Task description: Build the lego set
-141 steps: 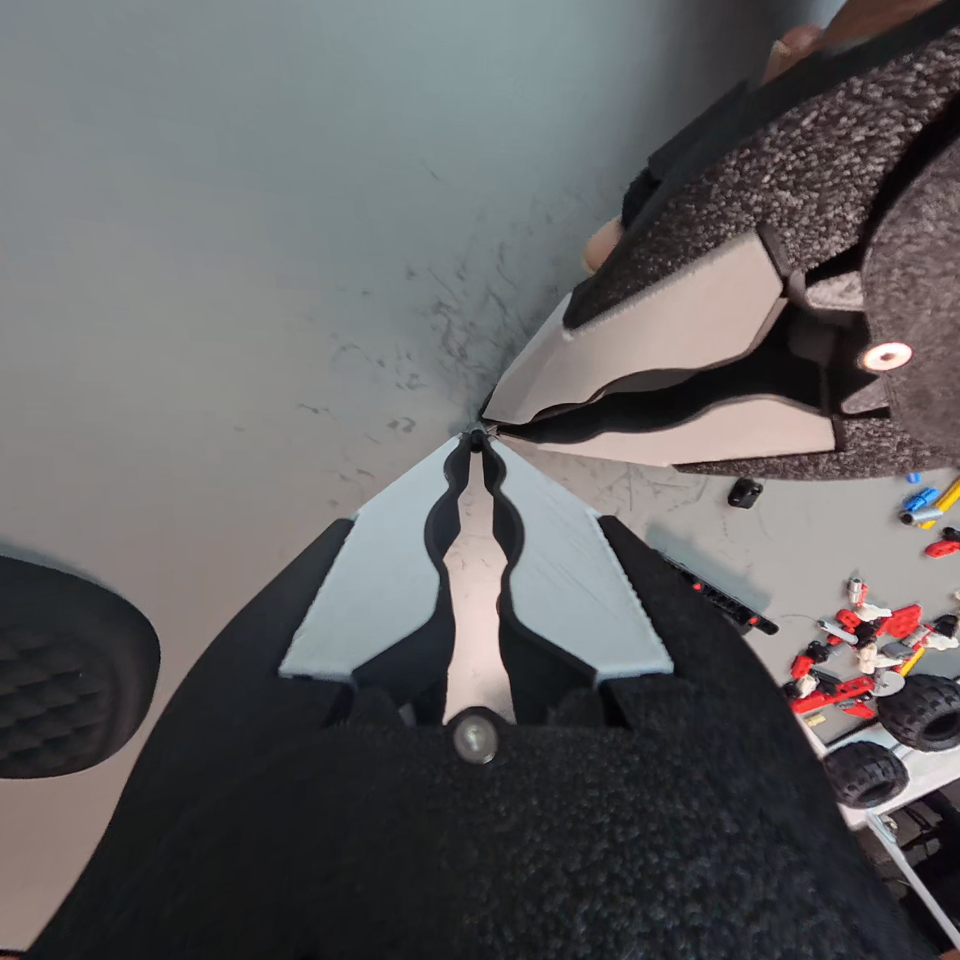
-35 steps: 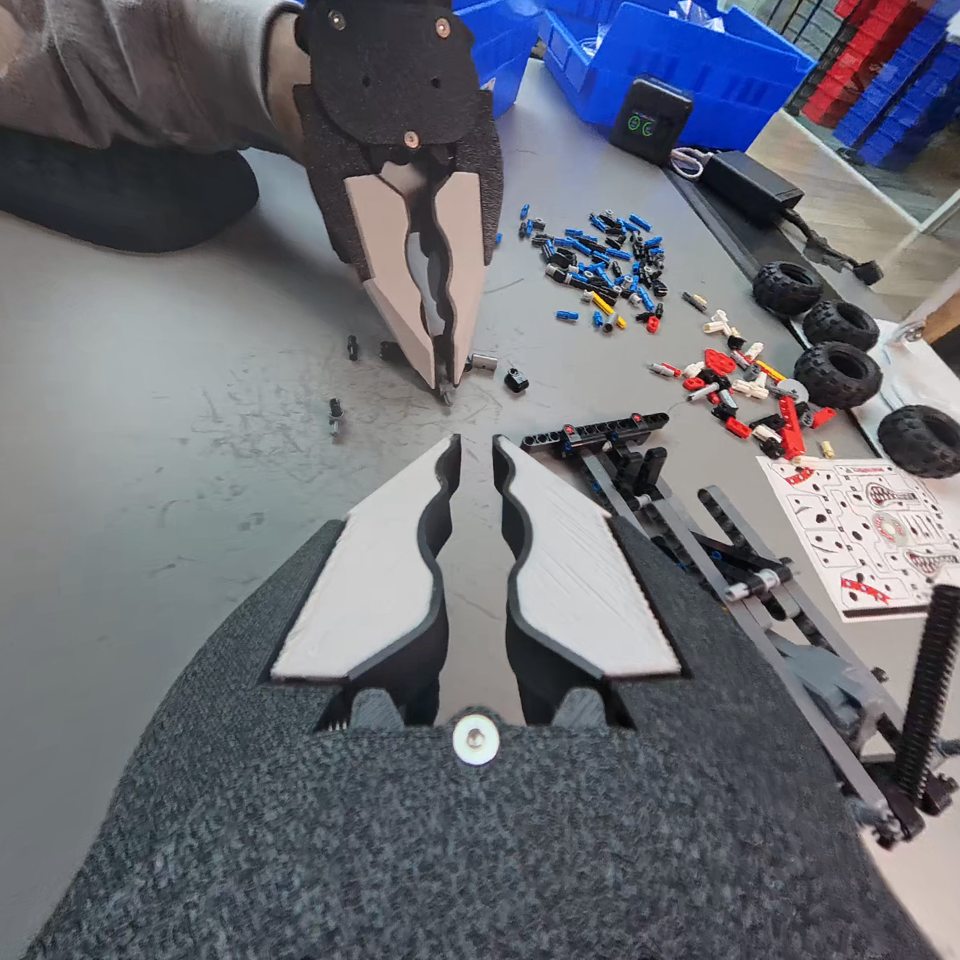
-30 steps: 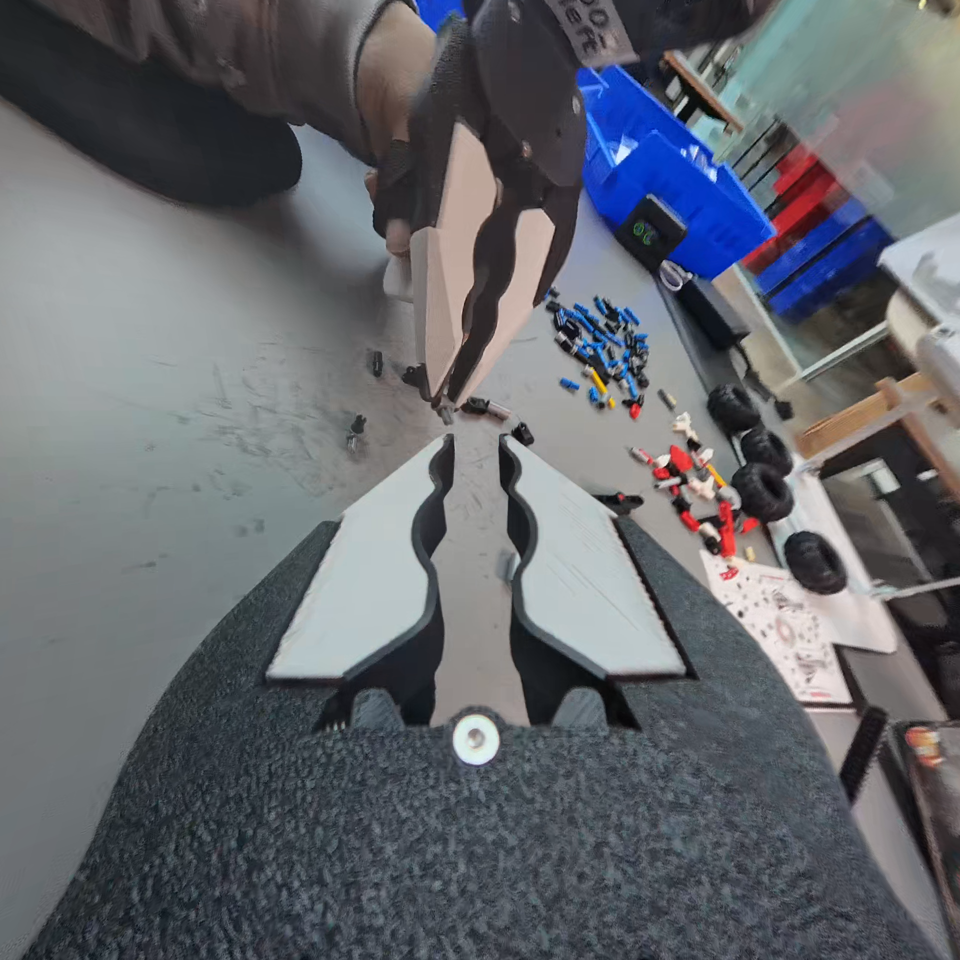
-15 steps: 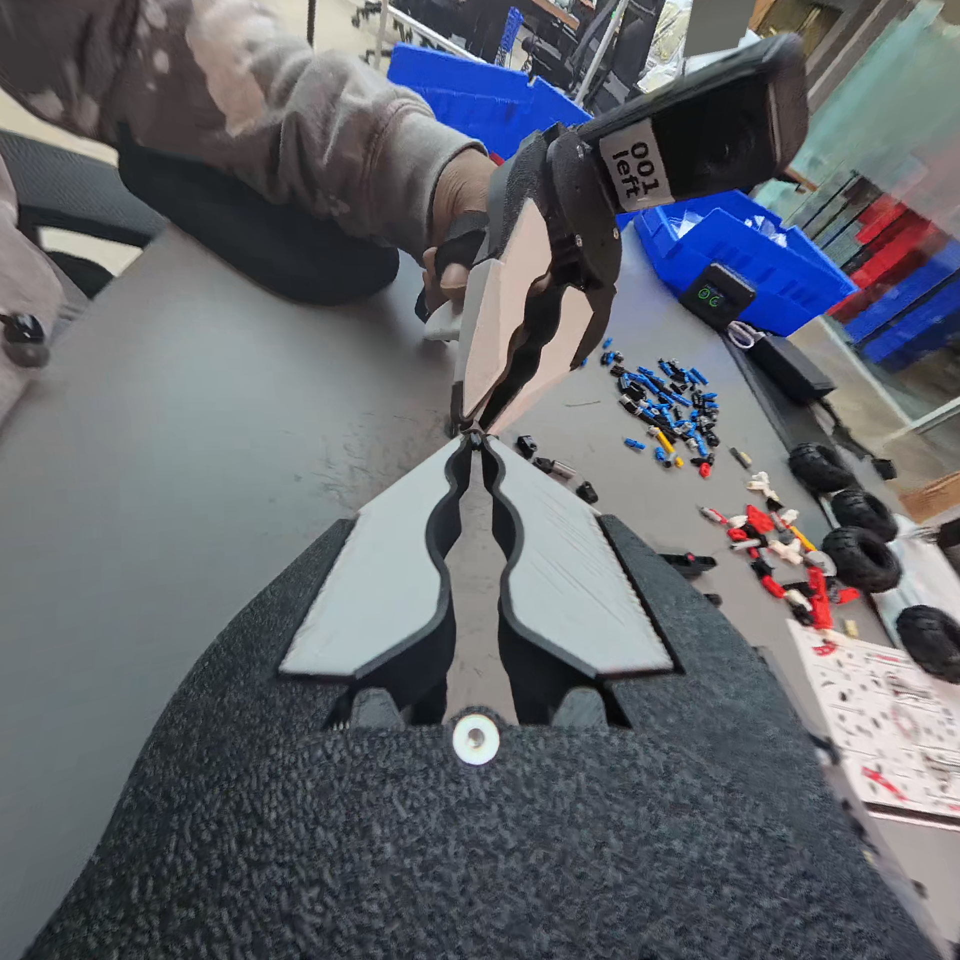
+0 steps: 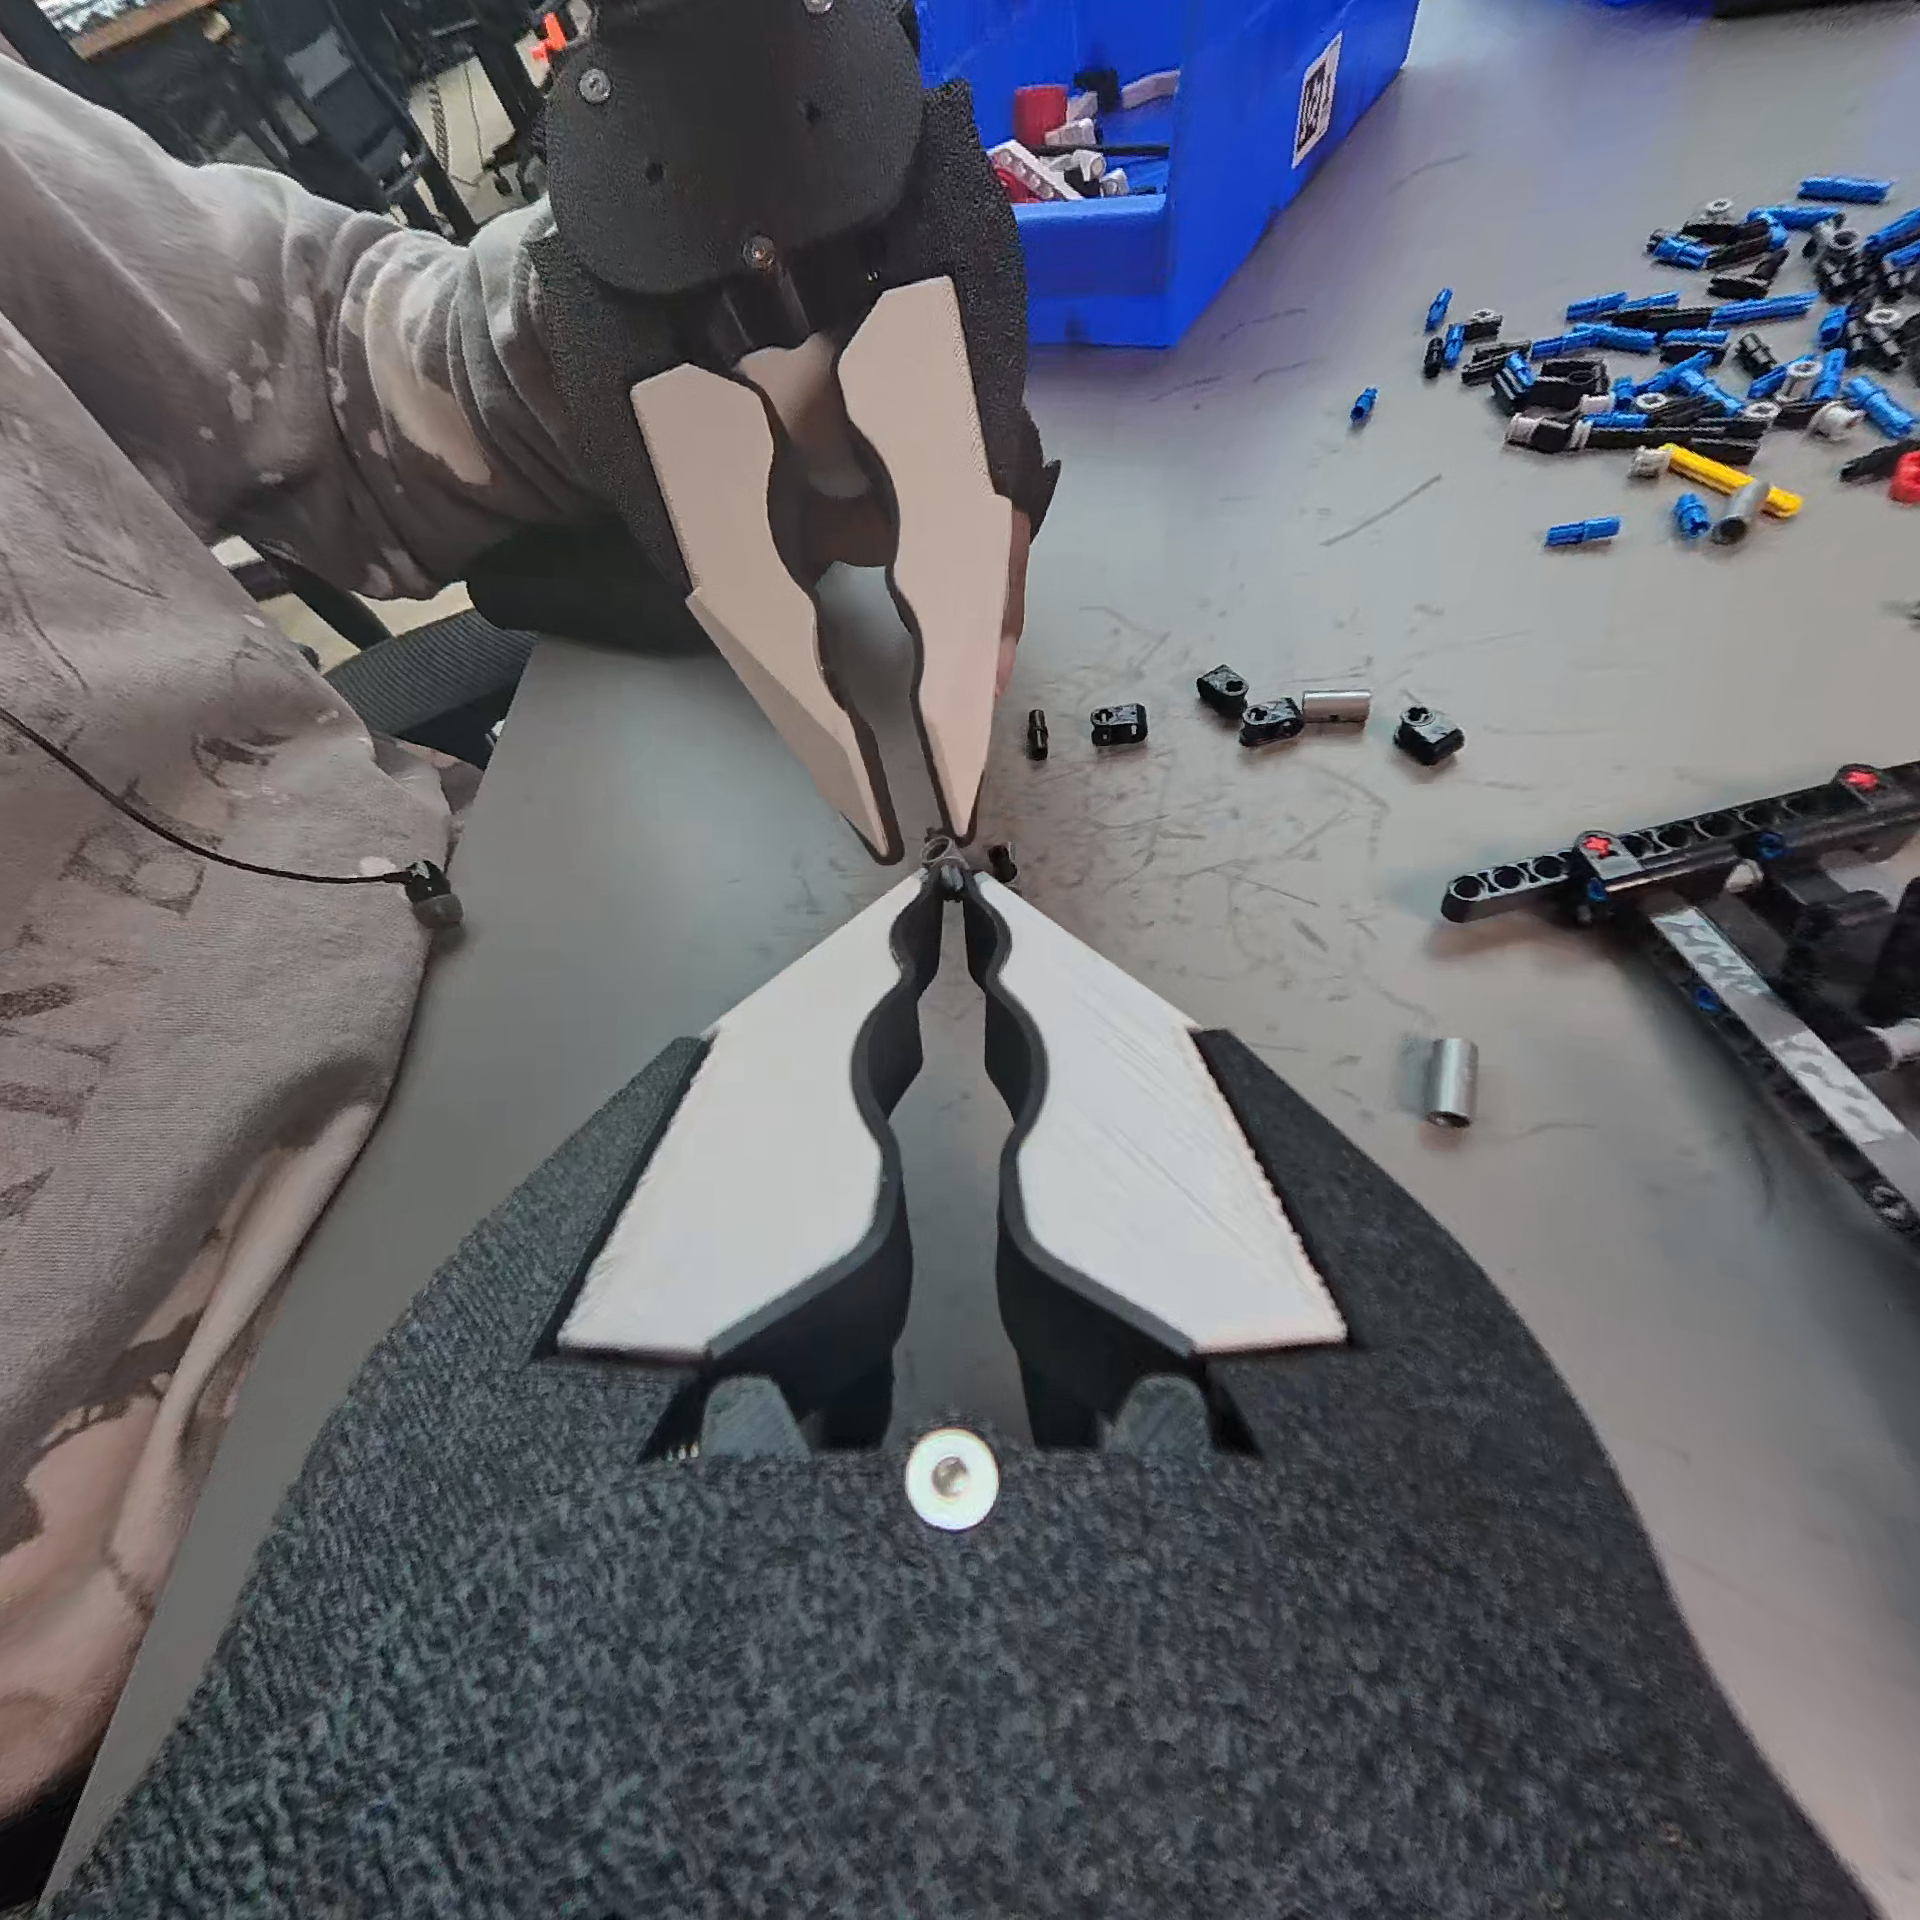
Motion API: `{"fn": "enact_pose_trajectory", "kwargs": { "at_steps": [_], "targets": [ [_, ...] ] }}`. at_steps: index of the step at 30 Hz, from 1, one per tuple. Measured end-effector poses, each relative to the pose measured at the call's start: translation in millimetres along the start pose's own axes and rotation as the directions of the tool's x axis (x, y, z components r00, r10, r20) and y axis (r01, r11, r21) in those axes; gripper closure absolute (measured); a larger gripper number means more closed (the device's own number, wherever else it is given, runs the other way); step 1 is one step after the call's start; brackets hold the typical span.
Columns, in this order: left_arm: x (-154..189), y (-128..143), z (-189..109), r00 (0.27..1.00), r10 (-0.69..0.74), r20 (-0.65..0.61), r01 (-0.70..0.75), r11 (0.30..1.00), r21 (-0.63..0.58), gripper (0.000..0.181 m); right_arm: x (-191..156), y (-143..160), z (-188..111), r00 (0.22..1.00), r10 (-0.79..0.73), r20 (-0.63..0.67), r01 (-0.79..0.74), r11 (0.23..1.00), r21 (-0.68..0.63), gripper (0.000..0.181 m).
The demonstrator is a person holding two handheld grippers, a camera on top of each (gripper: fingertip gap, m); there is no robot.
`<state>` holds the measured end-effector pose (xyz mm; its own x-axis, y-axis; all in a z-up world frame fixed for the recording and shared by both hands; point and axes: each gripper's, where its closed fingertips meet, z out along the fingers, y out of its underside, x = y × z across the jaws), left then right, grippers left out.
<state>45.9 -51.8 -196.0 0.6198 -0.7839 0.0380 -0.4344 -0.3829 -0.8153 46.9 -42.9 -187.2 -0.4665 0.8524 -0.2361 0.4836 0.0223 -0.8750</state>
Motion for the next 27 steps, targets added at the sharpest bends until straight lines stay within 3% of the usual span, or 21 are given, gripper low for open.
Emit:
{"fn": "enact_pose_trajectory", "kwargs": {
  "at_steps": [6, 13, 27],
  "targets": [
    [1.0, -0.5, -1.3, 1.000, 0.017, 0.001, -0.017, 1.000, 0.010, 0.175, -4.3, -1.8, 1.6, 1.000, 0.008, 0.023, -0.008, 1.000, 0.007, 0.178],
    [24.8, 24.2, 11.3, 0.987, -0.068, -0.148, 0.047, 0.989, -0.140, 0.176, -24.0, 35.9, 15.1, 0.990, -0.122, 0.070, 0.135, 0.963, -0.232, 0.178],
    [26.5, 35.7, 20.6, 0.983, -0.109, -0.150, 0.076, 0.975, -0.207, 0.176, -20.3, 45.0, 13.5, 0.981, -0.196, 0.004, 0.185, 0.920, -0.345, 0.173]
  ]
}}
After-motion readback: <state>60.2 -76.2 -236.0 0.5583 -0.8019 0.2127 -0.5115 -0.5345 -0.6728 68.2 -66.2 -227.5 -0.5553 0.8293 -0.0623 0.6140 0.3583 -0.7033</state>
